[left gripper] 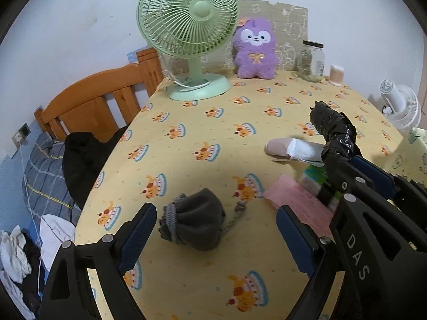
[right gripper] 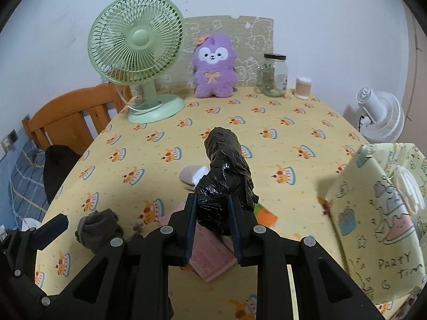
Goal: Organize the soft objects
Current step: 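Grasp the grey sock with the left tool while the right tool holds the black bundle, then carry the grey sock and black bundle over the gift-paper box with both tools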
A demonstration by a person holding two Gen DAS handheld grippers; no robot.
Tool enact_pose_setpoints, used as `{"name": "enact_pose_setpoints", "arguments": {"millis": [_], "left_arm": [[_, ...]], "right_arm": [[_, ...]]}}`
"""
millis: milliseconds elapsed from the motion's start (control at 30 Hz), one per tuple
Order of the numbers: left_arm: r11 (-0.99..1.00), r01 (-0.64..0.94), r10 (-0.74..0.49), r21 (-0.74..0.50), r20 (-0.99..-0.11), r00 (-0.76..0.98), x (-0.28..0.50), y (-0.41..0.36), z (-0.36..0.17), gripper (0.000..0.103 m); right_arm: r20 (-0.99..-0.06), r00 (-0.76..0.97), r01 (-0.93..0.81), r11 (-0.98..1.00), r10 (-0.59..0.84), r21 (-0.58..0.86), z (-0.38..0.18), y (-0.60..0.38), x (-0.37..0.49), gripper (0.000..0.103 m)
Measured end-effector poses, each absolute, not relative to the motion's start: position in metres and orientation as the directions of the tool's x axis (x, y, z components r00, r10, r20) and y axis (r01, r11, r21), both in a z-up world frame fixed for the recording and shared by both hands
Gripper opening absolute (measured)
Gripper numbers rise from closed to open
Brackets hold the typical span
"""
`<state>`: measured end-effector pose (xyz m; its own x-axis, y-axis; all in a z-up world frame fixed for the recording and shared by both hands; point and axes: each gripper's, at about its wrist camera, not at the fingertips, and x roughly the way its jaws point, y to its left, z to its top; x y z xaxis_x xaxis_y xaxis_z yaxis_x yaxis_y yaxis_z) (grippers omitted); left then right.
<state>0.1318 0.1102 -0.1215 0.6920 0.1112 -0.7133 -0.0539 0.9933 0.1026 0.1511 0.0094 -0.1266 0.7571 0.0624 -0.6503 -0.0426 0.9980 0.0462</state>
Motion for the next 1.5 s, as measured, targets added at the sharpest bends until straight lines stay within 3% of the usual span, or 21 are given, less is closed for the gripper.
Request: {"name": "enact_pose_setpoints", "arguments": {"millis": [200, 467, 667, 1500], "left_arm": [[0.99, -0.074, 0.136, 0.116, -0.723, 0.678, 0.141, 0.122, -0.134, 0.092], [0.994, -0.089, 0.111, 0.071, -0.775, 0.622, 0.151, 0.134, -0.152, 0.065], [0.996, -0.07, 0.085, 0.053, -0.769, 0.633, 0.147, 0.13, -0.15, 0.06], [0.998, -0.058, 0.05, 0.012, -0.694, 0.718, 0.103, 0.094, -0.094, 0.057]], "right_arm": [[-0.678, 0.729, -0.083, 0.995, 0.095, 0.05, -0.138, 0.022, 0.158, 0.026], [-0.697, 0.71, -0.104, 0.994, 0.102, 0.039, -0.149, 0.032, 0.162, 0.026], [-0.698, 0.709, -0.106, 0.993, 0.105, 0.042, -0.149, 0.031, 0.161, 0.026], [-0.634, 0.758, -0.145, 0.987, 0.152, 0.064, -0.093, -0.005, 0.118, 0.026]]}}
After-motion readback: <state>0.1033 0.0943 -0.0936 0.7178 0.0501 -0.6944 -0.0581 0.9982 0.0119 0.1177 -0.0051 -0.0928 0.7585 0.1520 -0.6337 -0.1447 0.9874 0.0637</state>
